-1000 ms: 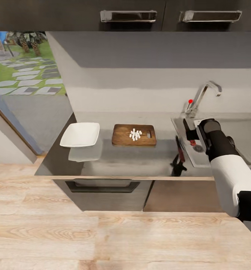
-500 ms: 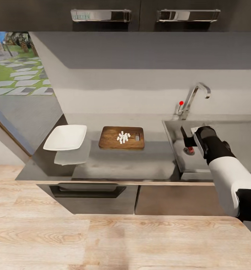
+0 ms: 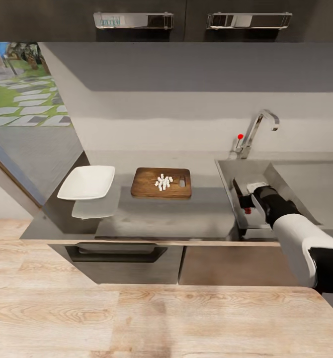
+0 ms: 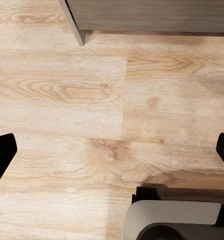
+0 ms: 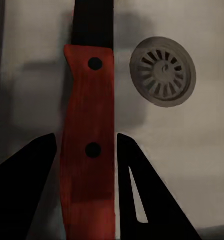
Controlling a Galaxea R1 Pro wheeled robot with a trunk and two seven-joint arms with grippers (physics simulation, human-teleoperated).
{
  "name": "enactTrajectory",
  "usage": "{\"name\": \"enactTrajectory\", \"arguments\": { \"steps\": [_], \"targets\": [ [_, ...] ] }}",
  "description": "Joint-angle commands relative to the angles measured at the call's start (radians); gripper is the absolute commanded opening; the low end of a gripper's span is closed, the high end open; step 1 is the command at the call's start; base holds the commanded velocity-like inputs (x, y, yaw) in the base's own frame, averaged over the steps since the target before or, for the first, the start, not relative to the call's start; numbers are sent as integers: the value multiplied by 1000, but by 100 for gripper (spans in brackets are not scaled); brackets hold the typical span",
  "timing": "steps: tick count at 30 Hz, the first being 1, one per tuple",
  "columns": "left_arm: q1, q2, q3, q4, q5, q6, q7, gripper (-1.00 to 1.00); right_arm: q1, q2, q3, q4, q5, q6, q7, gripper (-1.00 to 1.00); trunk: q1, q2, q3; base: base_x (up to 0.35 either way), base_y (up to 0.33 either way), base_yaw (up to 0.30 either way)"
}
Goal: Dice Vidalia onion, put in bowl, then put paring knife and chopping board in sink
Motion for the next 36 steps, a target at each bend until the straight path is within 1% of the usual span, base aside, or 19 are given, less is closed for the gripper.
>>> {"name": "enactTrajectory", "arguments": {
  "steps": [1,4,6,10,21,32,33,36],
  "targets": [
    [-2,0,-2,4,6,-6,-2,100,0,0,-1,16,11,-9,7,-100,0,-1,-1,0,0,0],
    [-2,0,-2,4,6,-6,-2,100,0,0,-1,72,11,-56,6,-100,0,-1,-1,0,0,0],
    [-2,0,-2,4,6,-6,-2,100,0,0,-1,117,11,-117,6,-100,0,-1,-1,0,0,0],
    [-2,0,-2,4,6,-6,-2,100,0,0,-2,148,11,-159,6,-100,0,-1,-1,0,0,0],
    [-2,0,-2,4,6,-6,-2,100,0,-6,-4,157,11,-170,6,-100,0,-1,-1,0,0,0],
    [-2,0,-2,4,6,-6,-2,100,0,-7,-5,157,11,-171,6,-100,0,-1,-1,0,0,0],
    [-2,0,-2,4,6,-6,-2,100,0,-7,-5,157,11,-171,6,100,0,-1,-1,0,0,0],
    [-2,0,-2,4,6,-6,-2,100,0,-7,-6,156,12,-170,6,100,0,-1,-1,0,0,0]
  ]
}}
